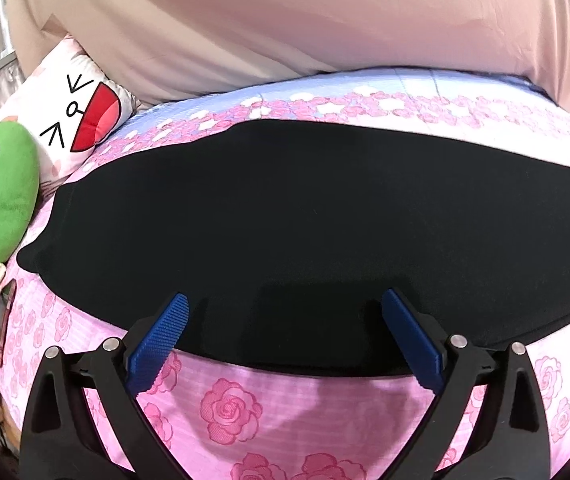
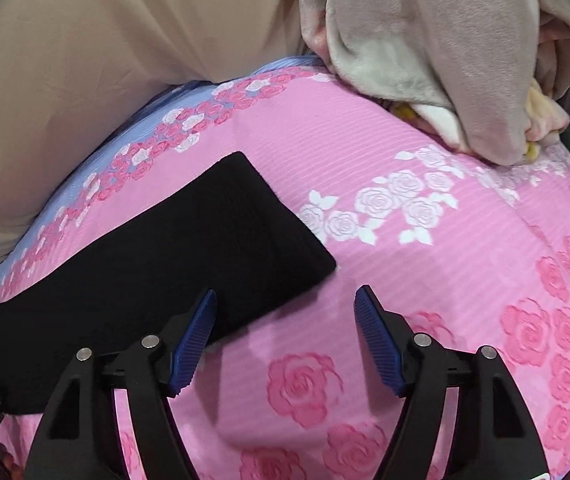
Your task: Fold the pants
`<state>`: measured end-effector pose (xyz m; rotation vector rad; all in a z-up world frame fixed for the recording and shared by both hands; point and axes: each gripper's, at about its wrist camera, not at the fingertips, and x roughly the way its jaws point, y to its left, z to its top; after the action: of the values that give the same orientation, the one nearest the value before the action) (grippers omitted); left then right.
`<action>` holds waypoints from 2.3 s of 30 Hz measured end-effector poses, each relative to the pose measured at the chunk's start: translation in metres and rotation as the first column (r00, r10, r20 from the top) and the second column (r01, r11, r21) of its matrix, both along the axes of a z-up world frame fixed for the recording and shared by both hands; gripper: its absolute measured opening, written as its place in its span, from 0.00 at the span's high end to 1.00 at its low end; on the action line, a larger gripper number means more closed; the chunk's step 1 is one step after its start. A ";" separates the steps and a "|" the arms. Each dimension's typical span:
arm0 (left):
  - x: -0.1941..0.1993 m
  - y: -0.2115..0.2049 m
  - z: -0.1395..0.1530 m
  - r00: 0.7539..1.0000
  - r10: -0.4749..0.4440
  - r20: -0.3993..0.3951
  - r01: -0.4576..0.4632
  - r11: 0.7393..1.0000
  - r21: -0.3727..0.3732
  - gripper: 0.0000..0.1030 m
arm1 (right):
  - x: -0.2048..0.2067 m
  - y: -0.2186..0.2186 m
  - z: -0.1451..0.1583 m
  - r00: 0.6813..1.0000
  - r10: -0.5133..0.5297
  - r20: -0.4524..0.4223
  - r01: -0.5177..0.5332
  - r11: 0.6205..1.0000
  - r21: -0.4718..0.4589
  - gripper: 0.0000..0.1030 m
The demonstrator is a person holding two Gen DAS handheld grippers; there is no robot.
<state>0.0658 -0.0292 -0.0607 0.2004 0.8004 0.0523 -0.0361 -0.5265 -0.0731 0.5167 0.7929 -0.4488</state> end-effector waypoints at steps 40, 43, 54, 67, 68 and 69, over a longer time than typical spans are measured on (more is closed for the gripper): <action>-0.017 0.068 -0.001 0.998 -0.050 -0.041 0.037 0.964 -0.263 0.06 | 0.158 0.402 0.040 0.767 0.641 -0.019 -0.639 0.761 -0.113 0.74; -0.018 0.081 -0.001 0.997 -0.051 -0.054 0.033 0.955 -0.293 0.06 | 0.149 0.413 0.021 0.743 0.663 -0.087 -0.669 0.733 -0.123 0.61; -0.015 0.101 -0.006 0.997 -0.003 -0.077 -0.027 0.922 -0.385 0.06 | 0.057 0.230 0.056 0.932 0.362 0.000 -0.361 0.930 -0.061 0.23; -0.022 0.088 0.002 0.998 0.055 -0.034 -0.061 0.967 -0.246 0.06 | 0.075 0.233 0.015 0.897 0.426 0.117 -0.441 0.884 0.159 0.78; -0.022 0.088 0.004 0.997 0.063 -0.035 -0.069 0.969 -0.237 0.06 | 0.069 0.230 0.022 0.896 0.420 0.141 -0.439 0.886 0.148 0.80; -0.023 0.088 0.005 0.997 0.065 -0.038 -0.073 0.968 -0.240 0.06 | 0.065 0.224 0.029 0.899 0.410 0.150 -0.430 0.893 0.135 0.80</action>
<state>0.0426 0.0586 -0.0553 -0.0569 0.8361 0.0174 0.0287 -0.3027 -0.0445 0.5026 0.8053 0.0521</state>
